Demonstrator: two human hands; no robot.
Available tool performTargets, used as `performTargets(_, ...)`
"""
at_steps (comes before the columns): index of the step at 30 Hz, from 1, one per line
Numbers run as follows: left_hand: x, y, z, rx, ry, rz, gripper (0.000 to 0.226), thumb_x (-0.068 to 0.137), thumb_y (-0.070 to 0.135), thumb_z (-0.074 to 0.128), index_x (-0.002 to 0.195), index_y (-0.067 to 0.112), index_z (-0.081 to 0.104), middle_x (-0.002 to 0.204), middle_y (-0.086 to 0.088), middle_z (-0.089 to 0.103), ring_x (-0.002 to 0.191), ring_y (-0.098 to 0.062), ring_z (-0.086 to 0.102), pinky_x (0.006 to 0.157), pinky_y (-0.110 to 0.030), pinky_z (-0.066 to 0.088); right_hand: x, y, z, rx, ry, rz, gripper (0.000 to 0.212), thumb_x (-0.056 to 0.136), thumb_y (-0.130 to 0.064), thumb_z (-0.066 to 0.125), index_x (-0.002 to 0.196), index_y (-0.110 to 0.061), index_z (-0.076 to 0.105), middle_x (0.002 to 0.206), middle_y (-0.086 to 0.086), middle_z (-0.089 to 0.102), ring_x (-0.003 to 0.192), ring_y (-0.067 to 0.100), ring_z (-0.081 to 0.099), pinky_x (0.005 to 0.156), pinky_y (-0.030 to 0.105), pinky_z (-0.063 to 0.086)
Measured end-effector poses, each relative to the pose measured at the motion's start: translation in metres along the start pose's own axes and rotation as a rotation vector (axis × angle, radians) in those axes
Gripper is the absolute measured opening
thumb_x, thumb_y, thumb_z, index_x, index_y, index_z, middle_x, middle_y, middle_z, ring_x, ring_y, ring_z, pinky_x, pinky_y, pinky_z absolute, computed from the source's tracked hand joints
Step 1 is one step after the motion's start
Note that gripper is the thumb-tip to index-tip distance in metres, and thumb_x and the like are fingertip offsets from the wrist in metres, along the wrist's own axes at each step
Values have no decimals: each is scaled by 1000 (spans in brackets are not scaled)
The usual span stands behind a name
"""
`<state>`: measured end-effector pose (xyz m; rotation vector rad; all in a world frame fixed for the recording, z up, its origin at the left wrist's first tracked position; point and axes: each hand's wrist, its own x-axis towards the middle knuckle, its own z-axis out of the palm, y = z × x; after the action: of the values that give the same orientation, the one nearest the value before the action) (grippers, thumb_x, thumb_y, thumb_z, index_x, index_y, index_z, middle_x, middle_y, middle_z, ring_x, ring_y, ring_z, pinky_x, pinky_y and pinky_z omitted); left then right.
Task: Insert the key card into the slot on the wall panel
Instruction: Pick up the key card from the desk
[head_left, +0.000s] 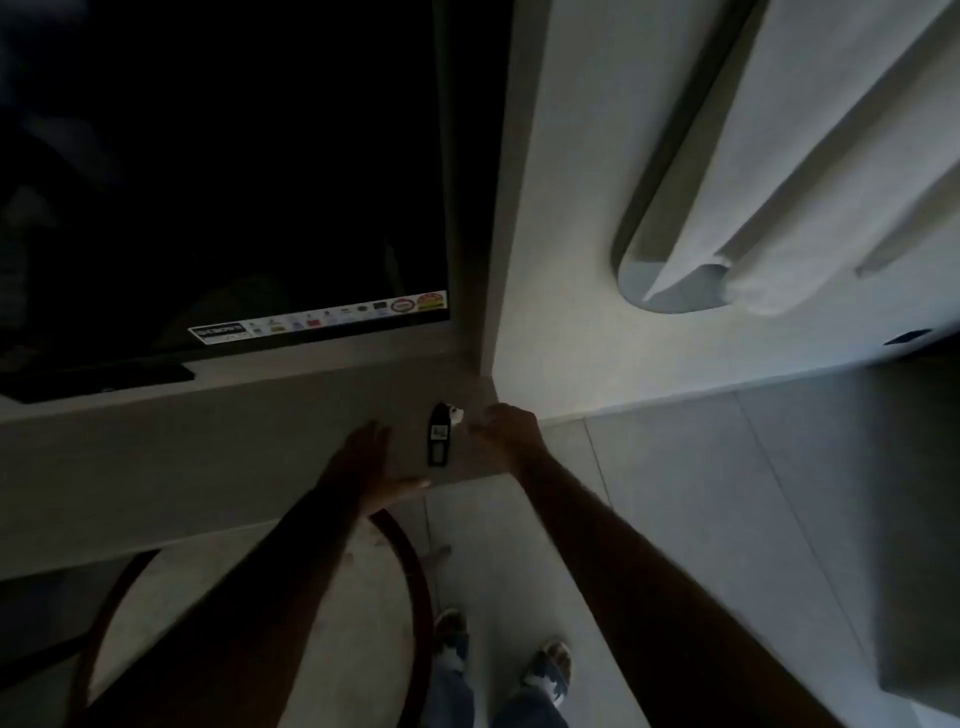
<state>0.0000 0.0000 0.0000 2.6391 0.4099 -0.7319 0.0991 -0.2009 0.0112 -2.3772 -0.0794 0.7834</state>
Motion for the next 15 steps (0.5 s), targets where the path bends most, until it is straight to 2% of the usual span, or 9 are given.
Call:
performTargets(4, -5, -10, 8, -14, 0, -22, 114, 74, 74, 66, 157, 15, 15, 168, -11, 9, 153, -30, 14, 120, -48, 28, 9, -16, 23, -32, -3, 35, 50, 86, -49, 61, 109, -5, 66, 114, 15, 69, 107, 28, 64, 86, 31, 46)
performTargets(6, -4, -12, 14, 9, 13, -13, 115, 75, 74, 64, 158, 15, 11, 169, -10, 5, 154, -30, 11, 121, -49, 26, 12, -21, 34, 25, 24, 90, 53, 80, -51, 67, 108, -6, 66, 111, 13, 71, 103, 27, 65, 77, 27, 44)
performTargets(9, -4, -12, 18, 26, 33, 0, 117, 72, 78, 63, 158, 16, 12, 169, -9, 6, 154, -30, 10, 122, -49, 24, 16, -24, 44, 57, 103, 109, 55, 70, -50, 76, 105, -8, 66, 109, 11, 72, 99, 25, 67, 71, 25, 43)
performTargets(11, -3, -14, 21, 18, 23, -3, 119, 71, 79, 63, 158, 17, 12, 169, -8, 5, 154, -29, 9, 122, -49, 22, 17, -26, 50, 54, 154, 104, 55, 66, -48, 79, 105, -11, 66, 109, 9, 72, 99, 25, 67, 71, 25, 45)
performTargets(15, -2, -18, 22, 17, 25, 17, 120, 69, 79, 64, 158, 17, 11, 169, -8, 5, 155, -28, 8, 124, -46, 20, 19, -30, 58, 9, 182, 73, 47, 70, -37, 80, 105, -9, 67, 108, 13, 72, 100, 27, 68, 77, 28, 52)
